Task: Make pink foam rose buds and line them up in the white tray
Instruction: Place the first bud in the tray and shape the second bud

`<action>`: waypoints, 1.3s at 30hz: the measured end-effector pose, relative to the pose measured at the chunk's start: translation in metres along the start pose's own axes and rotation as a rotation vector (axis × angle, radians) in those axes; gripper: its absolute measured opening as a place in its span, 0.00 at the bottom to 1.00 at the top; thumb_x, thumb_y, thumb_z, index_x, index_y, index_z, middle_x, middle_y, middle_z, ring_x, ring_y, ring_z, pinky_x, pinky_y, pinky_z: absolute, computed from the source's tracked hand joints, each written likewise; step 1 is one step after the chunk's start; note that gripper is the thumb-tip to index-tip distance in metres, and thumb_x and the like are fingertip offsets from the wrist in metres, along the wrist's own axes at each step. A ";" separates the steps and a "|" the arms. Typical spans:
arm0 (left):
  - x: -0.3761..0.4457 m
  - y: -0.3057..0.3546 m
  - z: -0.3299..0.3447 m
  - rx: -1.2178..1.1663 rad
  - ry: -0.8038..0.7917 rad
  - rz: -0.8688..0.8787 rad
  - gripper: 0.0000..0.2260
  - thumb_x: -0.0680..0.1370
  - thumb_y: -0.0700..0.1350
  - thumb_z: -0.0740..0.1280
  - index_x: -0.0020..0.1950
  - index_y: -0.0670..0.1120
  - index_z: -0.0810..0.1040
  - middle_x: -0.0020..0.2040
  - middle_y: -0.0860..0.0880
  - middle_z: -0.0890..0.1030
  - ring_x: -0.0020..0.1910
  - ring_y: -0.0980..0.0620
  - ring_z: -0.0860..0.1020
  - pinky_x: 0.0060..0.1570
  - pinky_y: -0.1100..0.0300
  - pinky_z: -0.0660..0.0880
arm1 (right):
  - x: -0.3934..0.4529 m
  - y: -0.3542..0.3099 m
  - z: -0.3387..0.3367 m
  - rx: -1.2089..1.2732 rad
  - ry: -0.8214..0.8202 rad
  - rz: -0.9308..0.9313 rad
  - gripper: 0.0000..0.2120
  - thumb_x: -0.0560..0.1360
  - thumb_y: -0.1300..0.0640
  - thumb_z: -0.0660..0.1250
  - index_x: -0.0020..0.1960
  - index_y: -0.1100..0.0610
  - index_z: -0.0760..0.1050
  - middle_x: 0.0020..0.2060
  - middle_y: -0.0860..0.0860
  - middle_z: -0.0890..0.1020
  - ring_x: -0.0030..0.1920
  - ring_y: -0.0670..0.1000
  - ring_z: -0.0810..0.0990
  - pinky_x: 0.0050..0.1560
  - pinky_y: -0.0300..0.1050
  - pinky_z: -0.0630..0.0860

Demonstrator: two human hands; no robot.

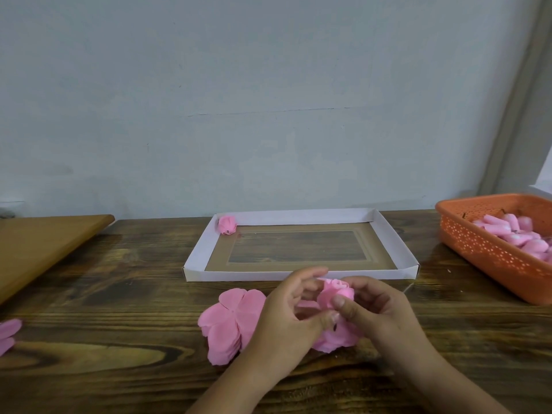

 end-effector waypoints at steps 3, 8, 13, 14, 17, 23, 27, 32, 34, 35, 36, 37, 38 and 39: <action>0.001 0.003 -0.001 -0.110 0.004 0.002 0.18 0.76 0.41 0.76 0.63 0.56 0.79 0.56 0.54 0.86 0.57 0.55 0.84 0.55 0.63 0.79 | 0.000 0.000 -0.001 0.038 0.021 0.019 0.08 0.68 0.57 0.74 0.47 0.53 0.86 0.43 0.57 0.87 0.42 0.51 0.87 0.38 0.39 0.80; 0.003 0.000 -0.003 -0.080 0.069 -0.037 0.05 0.78 0.42 0.74 0.51 0.52 0.85 0.49 0.51 0.87 0.50 0.53 0.85 0.50 0.57 0.81 | 0.000 0.000 -0.001 0.047 0.016 0.009 0.08 0.68 0.57 0.74 0.47 0.53 0.86 0.43 0.57 0.88 0.43 0.51 0.87 0.39 0.39 0.80; 0.002 -0.001 -0.002 -0.024 0.060 -0.020 0.04 0.78 0.44 0.73 0.47 0.53 0.85 0.42 0.51 0.87 0.43 0.54 0.84 0.45 0.61 0.82 | -0.001 -0.001 0.000 -0.015 -0.013 -0.015 0.08 0.68 0.55 0.74 0.47 0.49 0.86 0.44 0.54 0.88 0.43 0.49 0.87 0.40 0.38 0.81; 0.002 -0.002 -0.001 -0.022 0.065 -0.017 0.04 0.78 0.43 0.73 0.46 0.52 0.85 0.42 0.50 0.86 0.42 0.54 0.84 0.44 0.61 0.81 | -0.001 -0.001 0.000 -0.024 -0.020 -0.015 0.08 0.69 0.55 0.73 0.48 0.49 0.86 0.44 0.54 0.88 0.44 0.50 0.87 0.40 0.38 0.81; 0.002 -0.004 0.001 -0.004 0.086 -0.008 0.06 0.78 0.40 0.73 0.44 0.51 0.85 0.41 0.50 0.86 0.41 0.54 0.84 0.42 0.62 0.80 | 0.000 0.000 0.001 -0.042 -0.006 -0.007 0.08 0.69 0.55 0.73 0.48 0.49 0.86 0.43 0.53 0.88 0.44 0.49 0.87 0.40 0.37 0.81; -0.002 -0.002 0.006 0.018 0.142 0.015 0.07 0.76 0.39 0.75 0.46 0.52 0.84 0.44 0.55 0.86 0.45 0.57 0.84 0.44 0.65 0.79 | 0.000 0.005 0.000 -0.076 0.027 -0.009 0.08 0.74 0.63 0.71 0.46 0.50 0.85 0.40 0.54 0.88 0.40 0.48 0.87 0.37 0.36 0.79; -0.005 0.003 0.007 0.162 0.185 0.173 0.05 0.73 0.49 0.77 0.45 0.54 0.83 0.45 0.58 0.82 0.46 0.53 0.81 0.42 0.65 0.78 | 0.001 0.003 -0.001 -0.097 0.066 -0.030 0.05 0.70 0.53 0.73 0.45 0.49 0.85 0.40 0.53 0.87 0.40 0.48 0.86 0.37 0.36 0.80; -0.008 0.001 0.010 0.306 0.110 0.208 0.07 0.74 0.46 0.77 0.49 0.56 0.85 0.49 0.62 0.81 0.49 0.57 0.81 0.45 0.62 0.81 | 0.000 0.003 -0.002 -0.081 0.056 -0.033 0.07 0.71 0.51 0.73 0.46 0.52 0.85 0.42 0.54 0.87 0.42 0.52 0.87 0.39 0.39 0.81; -0.007 0.000 0.011 0.328 0.122 0.209 0.08 0.73 0.44 0.78 0.49 0.55 0.86 0.51 0.62 0.81 0.50 0.59 0.81 0.46 0.62 0.81 | 0.001 0.003 -0.002 -0.080 0.048 -0.035 0.06 0.72 0.52 0.74 0.47 0.53 0.85 0.42 0.54 0.87 0.43 0.52 0.87 0.40 0.39 0.81; -0.007 0.000 0.011 0.330 0.136 0.214 0.08 0.73 0.43 0.78 0.49 0.54 0.86 0.51 0.62 0.81 0.50 0.59 0.81 0.46 0.62 0.81 | 0.001 0.003 -0.002 -0.079 0.042 -0.038 0.06 0.72 0.52 0.74 0.47 0.53 0.85 0.43 0.54 0.87 0.43 0.52 0.87 0.40 0.39 0.81; -0.007 0.000 0.011 0.326 0.157 0.222 0.08 0.73 0.43 0.79 0.49 0.53 0.86 0.51 0.62 0.81 0.50 0.60 0.81 0.46 0.63 0.81 | 0.001 0.003 -0.002 -0.073 0.039 -0.041 0.06 0.72 0.53 0.74 0.46 0.54 0.85 0.43 0.55 0.87 0.44 0.53 0.87 0.41 0.40 0.82; -0.007 0.000 0.011 0.318 0.176 0.232 0.08 0.72 0.42 0.79 0.48 0.52 0.86 0.51 0.61 0.81 0.50 0.60 0.81 0.46 0.64 0.81 | 0.001 0.003 -0.002 -0.062 0.037 -0.042 0.06 0.71 0.54 0.75 0.46 0.55 0.85 0.43 0.56 0.87 0.44 0.54 0.87 0.42 0.40 0.82; -0.007 -0.001 0.011 0.306 0.189 0.236 0.08 0.72 0.41 0.79 0.48 0.52 0.86 0.51 0.61 0.81 0.51 0.60 0.82 0.47 0.64 0.81 | 0.001 0.003 -0.002 -0.049 0.034 -0.040 0.06 0.71 0.55 0.75 0.46 0.55 0.85 0.43 0.56 0.87 0.44 0.54 0.87 0.42 0.40 0.82; -0.007 -0.001 0.011 0.288 0.192 0.229 0.08 0.72 0.41 0.79 0.48 0.52 0.86 0.52 0.62 0.82 0.51 0.60 0.82 0.48 0.64 0.81 | 0.001 0.003 -0.002 -0.041 0.031 -0.038 0.06 0.71 0.55 0.75 0.47 0.55 0.85 0.43 0.56 0.87 0.45 0.55 0.87 0.43 0.40 0.82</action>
Point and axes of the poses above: each hand's wrist, its own x-axis towards the middle knuckle, its own z-axis out of the palm, y = z × x, the point moved 2 cm from there along x, towards the middle knuckle
